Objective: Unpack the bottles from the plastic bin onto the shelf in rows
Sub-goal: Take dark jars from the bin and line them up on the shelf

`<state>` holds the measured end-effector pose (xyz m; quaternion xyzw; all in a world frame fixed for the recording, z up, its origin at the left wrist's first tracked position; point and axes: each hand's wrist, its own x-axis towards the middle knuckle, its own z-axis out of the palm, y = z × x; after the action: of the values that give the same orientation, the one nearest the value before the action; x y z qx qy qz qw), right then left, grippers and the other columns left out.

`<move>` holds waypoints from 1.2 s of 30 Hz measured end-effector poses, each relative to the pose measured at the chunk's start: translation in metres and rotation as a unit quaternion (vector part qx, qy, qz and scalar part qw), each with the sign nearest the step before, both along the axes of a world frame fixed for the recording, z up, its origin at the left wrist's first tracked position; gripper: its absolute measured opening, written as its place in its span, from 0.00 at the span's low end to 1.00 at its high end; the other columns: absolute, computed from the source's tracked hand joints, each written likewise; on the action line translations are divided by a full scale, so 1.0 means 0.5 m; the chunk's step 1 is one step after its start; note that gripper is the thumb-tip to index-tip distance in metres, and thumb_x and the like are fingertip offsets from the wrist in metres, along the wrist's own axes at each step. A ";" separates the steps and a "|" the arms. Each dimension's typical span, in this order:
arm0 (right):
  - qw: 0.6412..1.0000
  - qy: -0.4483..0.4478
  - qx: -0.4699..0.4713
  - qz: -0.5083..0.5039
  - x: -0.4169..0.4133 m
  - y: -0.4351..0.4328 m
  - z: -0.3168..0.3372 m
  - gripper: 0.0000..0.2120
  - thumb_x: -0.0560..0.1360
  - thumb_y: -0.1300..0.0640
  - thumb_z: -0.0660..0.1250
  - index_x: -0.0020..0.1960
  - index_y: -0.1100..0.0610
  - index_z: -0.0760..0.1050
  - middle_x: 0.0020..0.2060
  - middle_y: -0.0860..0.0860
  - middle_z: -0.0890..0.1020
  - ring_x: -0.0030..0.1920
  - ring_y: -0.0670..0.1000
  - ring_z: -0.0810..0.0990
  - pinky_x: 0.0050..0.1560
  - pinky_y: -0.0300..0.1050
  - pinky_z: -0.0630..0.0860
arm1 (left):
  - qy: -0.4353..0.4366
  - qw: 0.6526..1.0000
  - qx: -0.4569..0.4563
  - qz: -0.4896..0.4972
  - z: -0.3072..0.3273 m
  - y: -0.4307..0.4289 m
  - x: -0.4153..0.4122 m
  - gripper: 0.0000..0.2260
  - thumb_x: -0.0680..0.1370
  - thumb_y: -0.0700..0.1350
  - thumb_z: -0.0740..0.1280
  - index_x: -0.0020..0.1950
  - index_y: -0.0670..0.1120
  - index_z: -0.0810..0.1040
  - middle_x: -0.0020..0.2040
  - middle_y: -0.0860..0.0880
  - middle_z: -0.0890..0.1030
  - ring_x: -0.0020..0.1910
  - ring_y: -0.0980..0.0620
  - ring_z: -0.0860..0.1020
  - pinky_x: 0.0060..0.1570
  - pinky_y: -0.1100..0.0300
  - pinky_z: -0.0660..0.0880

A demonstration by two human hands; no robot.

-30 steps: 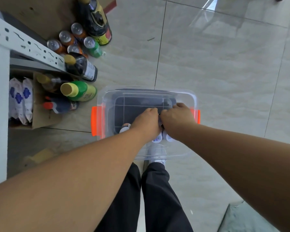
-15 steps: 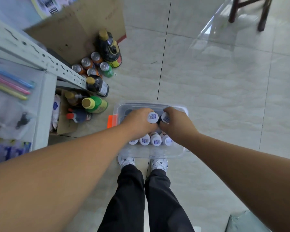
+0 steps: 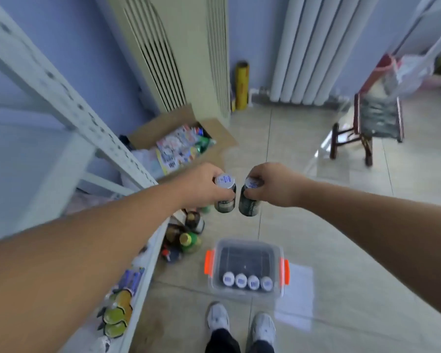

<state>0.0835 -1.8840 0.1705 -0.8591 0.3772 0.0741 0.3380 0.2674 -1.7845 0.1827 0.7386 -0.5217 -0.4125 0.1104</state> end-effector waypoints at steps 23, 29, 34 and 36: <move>0.915 -0.138 -0.242 0.292 0.446 0.265 0.782 0.16 0.69 0.44 0.68 0.33 0.56 0.76 0.29 0.49 0.80 0.31 0.51 0.78 0.33 0.42 0.72 | -0.267 0.918 -0.177 0.236 0.793 0.528 0.283 0.19 0.65 0.63 0.72 0.42 0.48 0.83 0.30 0.54 0.79 0.27 0.59 0.76 0.31 0.63 0.70; 0.901 -0.145 -0.230 0.338 0.602 0.448 0.804 0.15 0.67 0.43 0.67 0.36 0.55 0.78 0.31 0.48 0.83 0.32 0.51 0.80 0.33 0.42 0.73 | -0.285 0.899 -0.136 0.305 0.803 0.757 0.403 0.16 0.68 0.61 0.73 0.45 0.51 0.85 0.42 0.49 0.85 0.42 0.50 0.84 0.39 0.57 0.75; 0.895 -0.153 -0.224 0.355 0.723 0.575 0.818 0.16 0.68 0.44 0.68 0.36 0.57 0.78 0.32 0.51 0.83 0.32 0.50 0.79 0.32 0.41 0.70 | -0.281 0.885 -0.124 0.351 0.779 0.916 0.485 0.13 0.71 0.59 0.74 0.43 0.50 0.84 0.36 0.50 0.82 0.35 0.52 0.79 0.32 0.62 0.70; 0.891 -0.161 -0.220 0.364 0.772 0.621 0.820 0.15 0.68 0.45 0.68 0.34 0.57 0.78 0.32 0.52 0.83 0.31 0.50 0.80 0.32 0.41 0.71 | -0.274 0.877 -0.120 0.375 0.758 0.968 0.514 0.15 0.71 0.59 0.73 0.44 0.48 0.84 0.37 0.48 0.82 0.35 0.51 0.79 0.33 0.62 0.70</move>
<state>0.4694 -1.5734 0.5804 -0.9886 -0.0151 -0.0324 0.1463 0.5244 -1.3006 0.5618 0.9435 -0.2602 -0.0551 0.1976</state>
